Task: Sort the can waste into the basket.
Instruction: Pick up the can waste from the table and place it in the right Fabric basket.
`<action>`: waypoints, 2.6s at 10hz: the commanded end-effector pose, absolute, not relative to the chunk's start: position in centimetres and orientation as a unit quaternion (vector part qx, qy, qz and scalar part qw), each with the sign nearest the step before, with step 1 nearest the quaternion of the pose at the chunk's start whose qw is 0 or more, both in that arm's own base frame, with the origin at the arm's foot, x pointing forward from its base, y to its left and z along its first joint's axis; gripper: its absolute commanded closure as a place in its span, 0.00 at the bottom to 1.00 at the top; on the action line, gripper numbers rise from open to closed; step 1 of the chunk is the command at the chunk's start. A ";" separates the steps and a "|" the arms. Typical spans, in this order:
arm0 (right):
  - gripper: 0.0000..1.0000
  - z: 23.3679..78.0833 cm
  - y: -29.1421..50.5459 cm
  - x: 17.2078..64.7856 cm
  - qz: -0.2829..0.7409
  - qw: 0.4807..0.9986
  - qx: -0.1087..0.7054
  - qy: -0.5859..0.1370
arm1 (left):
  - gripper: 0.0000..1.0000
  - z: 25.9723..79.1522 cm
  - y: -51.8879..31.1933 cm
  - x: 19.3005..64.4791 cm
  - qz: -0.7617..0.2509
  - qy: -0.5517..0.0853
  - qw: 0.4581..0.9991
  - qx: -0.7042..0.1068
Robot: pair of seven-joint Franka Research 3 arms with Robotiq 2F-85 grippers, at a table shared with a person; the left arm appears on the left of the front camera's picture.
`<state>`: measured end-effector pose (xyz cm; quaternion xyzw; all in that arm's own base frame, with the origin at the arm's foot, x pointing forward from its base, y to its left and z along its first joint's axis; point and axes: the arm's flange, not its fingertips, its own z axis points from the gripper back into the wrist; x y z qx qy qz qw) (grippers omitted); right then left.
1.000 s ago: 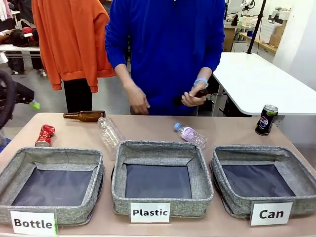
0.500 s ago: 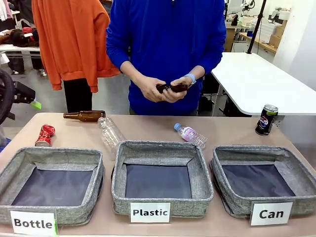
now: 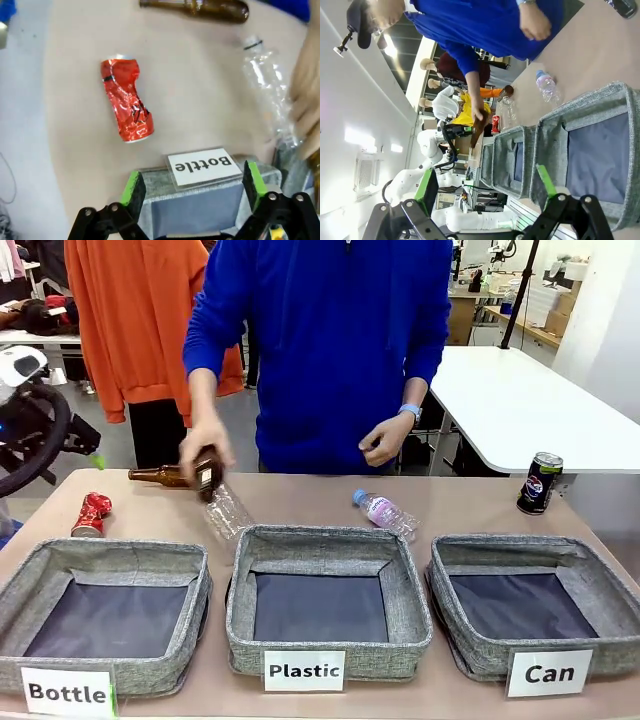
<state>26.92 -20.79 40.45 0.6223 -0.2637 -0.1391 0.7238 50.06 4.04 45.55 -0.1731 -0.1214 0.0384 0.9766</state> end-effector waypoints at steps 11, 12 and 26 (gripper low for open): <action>0.00 40.5 -20.9 27.2 -0.131 0.716 0.626 -0.279 | 0.00 46.8 36.8 32.1 -0.042 -0.178 0.851 -0.492; 0.00 40.5 -20.9 27.2 -0.131 0.716 0.626 -0.279 | 0.00 48.2 34.9 33.1 -0.046 -0.169 0.865 -0.470; 0.00 40.5 -20.9 27.2 -0.131 0.716 0.626 -0.279 | 0.00 40.7 1.0 55.1 -0.001 -0.097 0.992 -0.083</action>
